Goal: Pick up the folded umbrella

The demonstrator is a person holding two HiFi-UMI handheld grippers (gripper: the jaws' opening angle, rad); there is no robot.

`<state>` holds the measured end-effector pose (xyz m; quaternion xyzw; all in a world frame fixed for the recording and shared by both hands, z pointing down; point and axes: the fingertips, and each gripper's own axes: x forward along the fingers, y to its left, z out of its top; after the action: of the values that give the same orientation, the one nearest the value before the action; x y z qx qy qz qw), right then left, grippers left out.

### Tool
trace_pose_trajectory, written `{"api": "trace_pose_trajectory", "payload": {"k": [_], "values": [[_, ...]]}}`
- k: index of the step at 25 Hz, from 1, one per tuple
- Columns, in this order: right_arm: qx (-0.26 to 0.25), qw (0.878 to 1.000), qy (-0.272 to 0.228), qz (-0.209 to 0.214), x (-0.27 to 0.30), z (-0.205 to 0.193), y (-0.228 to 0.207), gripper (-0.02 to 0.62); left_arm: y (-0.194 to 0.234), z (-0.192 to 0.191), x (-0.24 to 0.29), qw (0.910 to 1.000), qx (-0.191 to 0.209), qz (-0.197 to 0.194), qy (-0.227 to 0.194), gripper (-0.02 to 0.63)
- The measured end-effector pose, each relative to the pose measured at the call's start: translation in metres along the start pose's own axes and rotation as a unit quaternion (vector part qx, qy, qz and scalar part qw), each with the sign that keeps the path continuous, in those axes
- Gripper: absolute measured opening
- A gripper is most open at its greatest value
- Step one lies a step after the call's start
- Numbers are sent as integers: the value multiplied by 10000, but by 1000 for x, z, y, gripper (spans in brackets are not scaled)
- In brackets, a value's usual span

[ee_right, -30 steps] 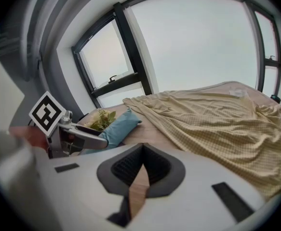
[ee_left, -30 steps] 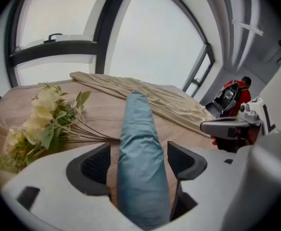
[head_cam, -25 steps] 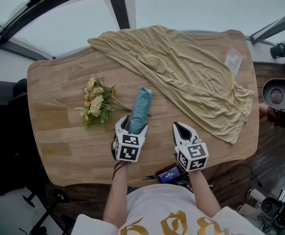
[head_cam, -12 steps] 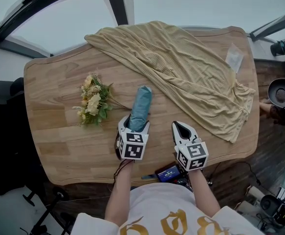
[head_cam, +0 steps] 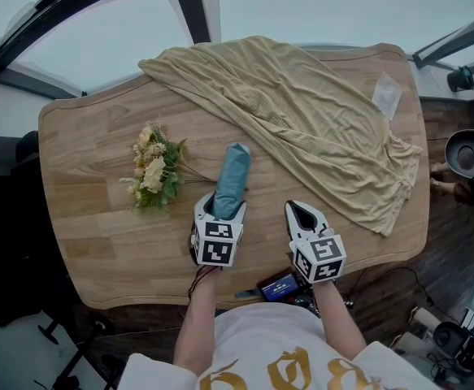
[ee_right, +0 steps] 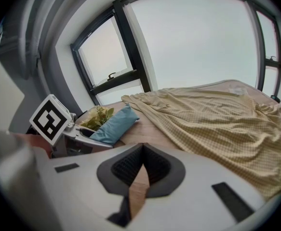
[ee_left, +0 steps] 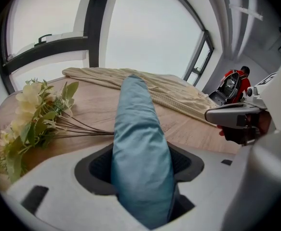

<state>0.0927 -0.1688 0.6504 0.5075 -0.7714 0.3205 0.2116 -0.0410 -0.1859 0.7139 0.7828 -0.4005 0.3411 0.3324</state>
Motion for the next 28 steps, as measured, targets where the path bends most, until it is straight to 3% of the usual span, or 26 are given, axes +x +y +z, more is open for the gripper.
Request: {"api": "trace_pose_trajectory", "payload": {"k": [11,23,28], "values": [[-37,9999,-118,18,-9,9,5,11,5,13,-21,9996,57,-1,-267,311],[-239,9989,-410,31,-32,29,18,11,0,31,-58,9948,-446,-191,-901,311],[-452,9979,-464,46,-41,31,27,11,-6,30,-75,9927,-338,-238,-1134,311]]}}
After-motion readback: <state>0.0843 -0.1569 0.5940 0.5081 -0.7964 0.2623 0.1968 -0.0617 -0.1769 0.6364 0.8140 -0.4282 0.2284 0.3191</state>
